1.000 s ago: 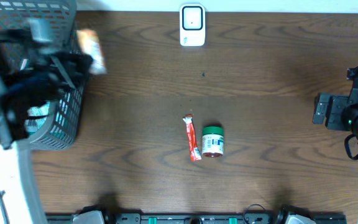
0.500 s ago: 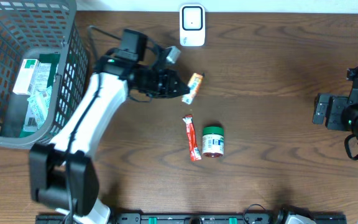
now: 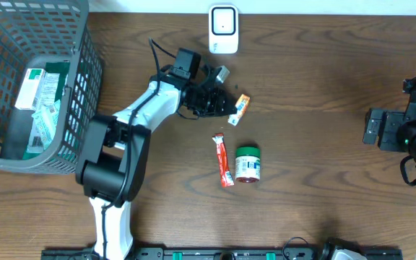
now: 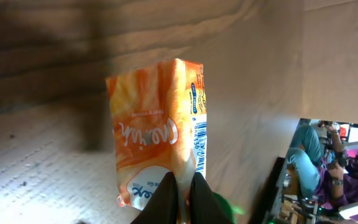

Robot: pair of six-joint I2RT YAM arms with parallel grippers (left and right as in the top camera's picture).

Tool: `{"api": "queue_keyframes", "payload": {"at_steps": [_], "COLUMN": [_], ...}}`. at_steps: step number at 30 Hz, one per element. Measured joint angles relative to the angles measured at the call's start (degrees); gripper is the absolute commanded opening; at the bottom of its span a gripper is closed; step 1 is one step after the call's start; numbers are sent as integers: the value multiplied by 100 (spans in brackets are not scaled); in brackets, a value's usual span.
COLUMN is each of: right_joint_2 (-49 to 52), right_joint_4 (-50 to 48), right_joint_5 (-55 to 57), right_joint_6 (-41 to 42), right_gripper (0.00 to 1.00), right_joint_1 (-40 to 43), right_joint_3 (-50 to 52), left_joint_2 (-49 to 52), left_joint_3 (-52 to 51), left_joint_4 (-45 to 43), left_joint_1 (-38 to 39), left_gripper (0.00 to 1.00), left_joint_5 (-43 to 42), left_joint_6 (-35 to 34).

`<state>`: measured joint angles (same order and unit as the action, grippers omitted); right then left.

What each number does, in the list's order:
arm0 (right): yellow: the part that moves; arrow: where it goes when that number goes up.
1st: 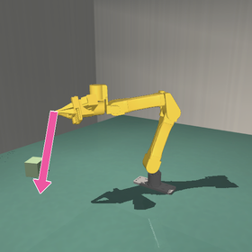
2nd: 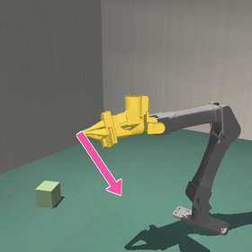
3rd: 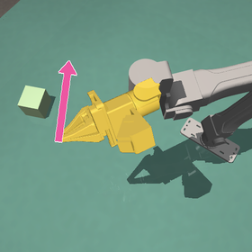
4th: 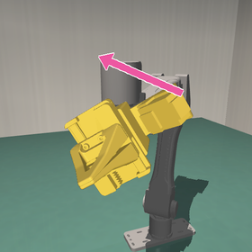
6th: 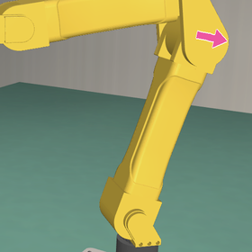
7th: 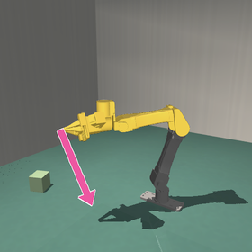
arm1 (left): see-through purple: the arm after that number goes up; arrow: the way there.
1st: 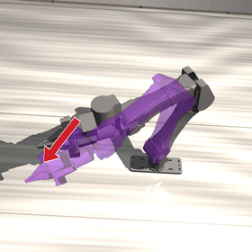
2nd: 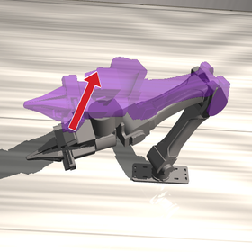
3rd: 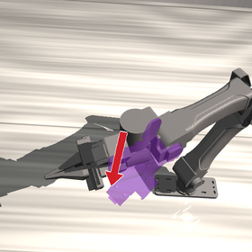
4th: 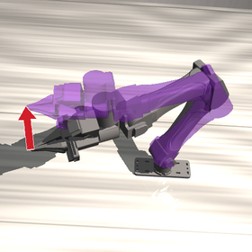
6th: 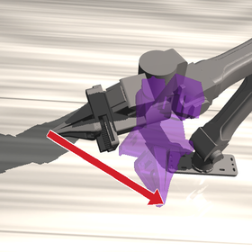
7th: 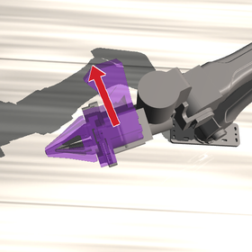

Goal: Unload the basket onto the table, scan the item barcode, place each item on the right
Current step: 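Place the orange tissue pack on the table near the scanner, then reach the left gripper into the basket toward the wipes pack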

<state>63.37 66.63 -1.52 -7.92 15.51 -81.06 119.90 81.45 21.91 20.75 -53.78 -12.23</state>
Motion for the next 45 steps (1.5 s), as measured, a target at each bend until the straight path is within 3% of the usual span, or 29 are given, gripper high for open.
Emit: {"api": "queue_keyframes", "payload": {"at_steps": [7, 8, 10, 12, 20, 23, 27, 33, 38, 41, 45], "right_joint_2": [0, 0, 0, 0, 0, 0, 0, 0, 0, 0, 0], "right_joint_4": [0, 0, 0, 0, 0, -2, 0, 4, 0, -2, 0], "right_joint_5": [0, 0, 0, 0, 0, 0, 0, 2, 0, 0, 0], "right_joint_6": [0, 0, 0, 0, 0, 0, 0, 0, 0, 0, 0], "right_gripper": [99, 99, 99, 99, 99, 99, 99, 99, 99, 99, 99], "right_joint_1": [0, 0, 0, 0, 0, 0, 0, 0, 0, 0, 0], "right_joint_3": [0, 0, 0, 0, 0, 0, 0, 0, 0, 0, 0], "left_joint_2": [173, 173, 173, 173, 136, -140, -1303, -3912, -5198, -5523, -5322], "left_joint_3": [0, 0, 0, -4, -4, -4, 2, 426, 496, 507, 507], "left_joint_4": [17, 17, 13, 22, 24, 33, 118, 1259, 1871, 2210, 2437], "left_joint_1": [24, 33, 59, 109, 153, 155, 151, -214, -1401, -2380, -3405], "left_gripper": [8, 14, 37, 49, 77, 80, 81, 82, 82, 82, 91], "left_joint_5": [485, 529, 616, 695, 785, 990, 1888, 4721, 6299, 6645, 6789], "left_joint_6": [0, 0, -15, -17, -302, -310, -393, -601, -645, -769, -872]}}
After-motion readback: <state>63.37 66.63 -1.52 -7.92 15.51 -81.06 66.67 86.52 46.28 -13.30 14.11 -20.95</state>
